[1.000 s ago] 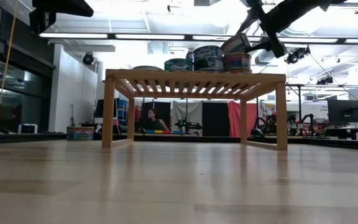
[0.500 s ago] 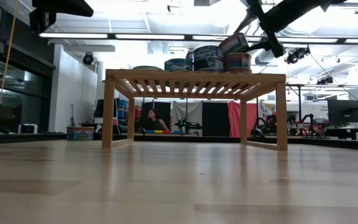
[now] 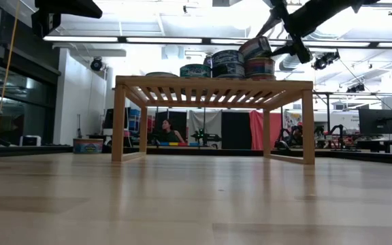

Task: Stack canned seafood by type on shelf
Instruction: Stack the pink tuna can on the pink tuna cans on the shelf

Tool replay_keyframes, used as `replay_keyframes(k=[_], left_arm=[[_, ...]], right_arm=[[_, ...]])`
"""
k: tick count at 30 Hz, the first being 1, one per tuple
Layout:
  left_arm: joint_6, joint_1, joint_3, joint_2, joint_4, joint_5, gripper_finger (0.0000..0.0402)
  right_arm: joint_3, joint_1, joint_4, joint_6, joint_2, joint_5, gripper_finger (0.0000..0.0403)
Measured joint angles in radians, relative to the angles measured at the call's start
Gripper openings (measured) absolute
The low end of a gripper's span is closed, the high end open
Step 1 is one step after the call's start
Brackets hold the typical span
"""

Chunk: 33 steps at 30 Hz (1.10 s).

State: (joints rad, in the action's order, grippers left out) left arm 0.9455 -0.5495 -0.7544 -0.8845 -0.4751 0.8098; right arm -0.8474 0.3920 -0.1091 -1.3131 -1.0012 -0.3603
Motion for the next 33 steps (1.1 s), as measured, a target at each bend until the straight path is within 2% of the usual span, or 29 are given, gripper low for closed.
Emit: replay_keyframes(k=[14, 25, 33], left_arm=[[0.002, 0.0, 0.0, 0.0, 0.0, 0.0, 0.0], [-0.01, 0.0, 0.0, 0.0, 0.0, 0.0, 0.0], [-0.021, 0.0, 0.0, 0.0, 0.0, 0.0, 0.0]], right_arm=[[-0.002, 0.0, -0.072, -0.033, 0.0, -0.01, 0.0268], [-0.046, 0.0, -0.105, 0.038, -0.001, -0.011, 0.0331], [-0.074, 0.0, -0.153, 0.036, 0.0, -0.011, 0.0337]])
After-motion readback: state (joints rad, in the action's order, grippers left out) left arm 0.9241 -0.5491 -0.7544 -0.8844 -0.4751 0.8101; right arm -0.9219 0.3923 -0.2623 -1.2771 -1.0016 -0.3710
